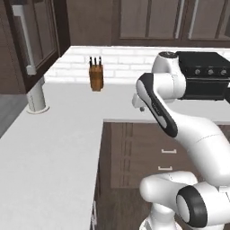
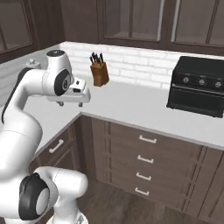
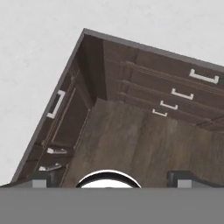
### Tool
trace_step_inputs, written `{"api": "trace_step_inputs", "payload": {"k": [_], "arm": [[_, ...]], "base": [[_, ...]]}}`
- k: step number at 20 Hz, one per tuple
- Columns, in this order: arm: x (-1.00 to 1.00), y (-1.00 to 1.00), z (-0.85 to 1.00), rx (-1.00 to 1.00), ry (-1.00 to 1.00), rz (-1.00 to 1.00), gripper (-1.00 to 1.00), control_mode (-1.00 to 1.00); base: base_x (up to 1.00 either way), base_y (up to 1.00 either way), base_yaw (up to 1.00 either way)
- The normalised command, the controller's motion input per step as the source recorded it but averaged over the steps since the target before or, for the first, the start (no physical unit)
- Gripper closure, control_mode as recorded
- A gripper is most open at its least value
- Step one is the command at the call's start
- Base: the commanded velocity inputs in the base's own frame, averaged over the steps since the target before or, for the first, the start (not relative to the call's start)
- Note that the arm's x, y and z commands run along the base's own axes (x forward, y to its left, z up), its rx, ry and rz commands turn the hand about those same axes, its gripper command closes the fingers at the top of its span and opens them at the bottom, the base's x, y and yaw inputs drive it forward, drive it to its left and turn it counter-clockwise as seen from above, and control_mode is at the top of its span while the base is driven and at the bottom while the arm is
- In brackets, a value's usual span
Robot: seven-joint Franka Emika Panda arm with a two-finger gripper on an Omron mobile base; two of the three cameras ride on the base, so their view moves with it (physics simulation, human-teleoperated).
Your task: Take a straw from the drawer in front and place it inside the glass cup on the dining counter.
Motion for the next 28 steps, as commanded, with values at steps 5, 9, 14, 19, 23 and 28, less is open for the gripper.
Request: {"api": "trace_step_inputs", "payload": {"k": [5, 9, 14, 19, 23, 28], "arm": [[-0.02, 0.08, 0.0, 0.06, 0.0, -0.07, -1.0, -1.0], [-0.2, -0.12, 0.0, 0.52, -0.02, -0.24, -1.0, -1.0], [-0.1, -0.81, -0.27, 0.7, -0.07, -0.11, -1.0, -1.0], [-0.07, -0.58, -0.68, 0.51, -0.19, 0.0, -1.0, -1.0], [0.0, -0.09, -0.94, 0.42, -0.17, 0.0, -1.0, -1.0], [0.0, 0.05, -0.92, 0.26, -0.17, 0.02, -1.0, -1.0]], "base": [[-0.17, 0.53, -0.36], [0.0, 0.0, 0.0], [0.0, 0.0, 0.0], [0.0, 0.0, 0.0], [0.0, 0.0, 0.0], [0.0, 0.0, 0.0]]}}
